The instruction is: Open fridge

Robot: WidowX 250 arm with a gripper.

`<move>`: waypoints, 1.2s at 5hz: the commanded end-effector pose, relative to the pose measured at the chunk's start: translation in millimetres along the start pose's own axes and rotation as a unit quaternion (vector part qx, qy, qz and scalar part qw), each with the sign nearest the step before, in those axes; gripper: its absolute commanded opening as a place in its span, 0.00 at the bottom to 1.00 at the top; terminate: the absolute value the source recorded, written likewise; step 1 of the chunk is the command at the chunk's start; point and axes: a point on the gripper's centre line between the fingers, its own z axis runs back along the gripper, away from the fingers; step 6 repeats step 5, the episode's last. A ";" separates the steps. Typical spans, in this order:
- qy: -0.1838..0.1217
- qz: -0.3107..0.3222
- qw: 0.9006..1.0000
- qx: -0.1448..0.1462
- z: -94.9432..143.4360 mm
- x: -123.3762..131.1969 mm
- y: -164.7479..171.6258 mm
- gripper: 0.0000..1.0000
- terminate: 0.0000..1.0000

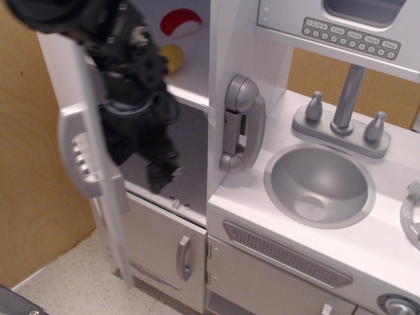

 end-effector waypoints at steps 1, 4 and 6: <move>-0.007 -0.025 1.000 0.010 21.3 -32.1 42.9 1.00 0.00; 0.011 0.016 1.000 0.014 -3.3 -53.0 120.6 1.00 0.00; -0.002 0.055 0.998 0.021 2.1 -45.5 145.0 1.00 1.00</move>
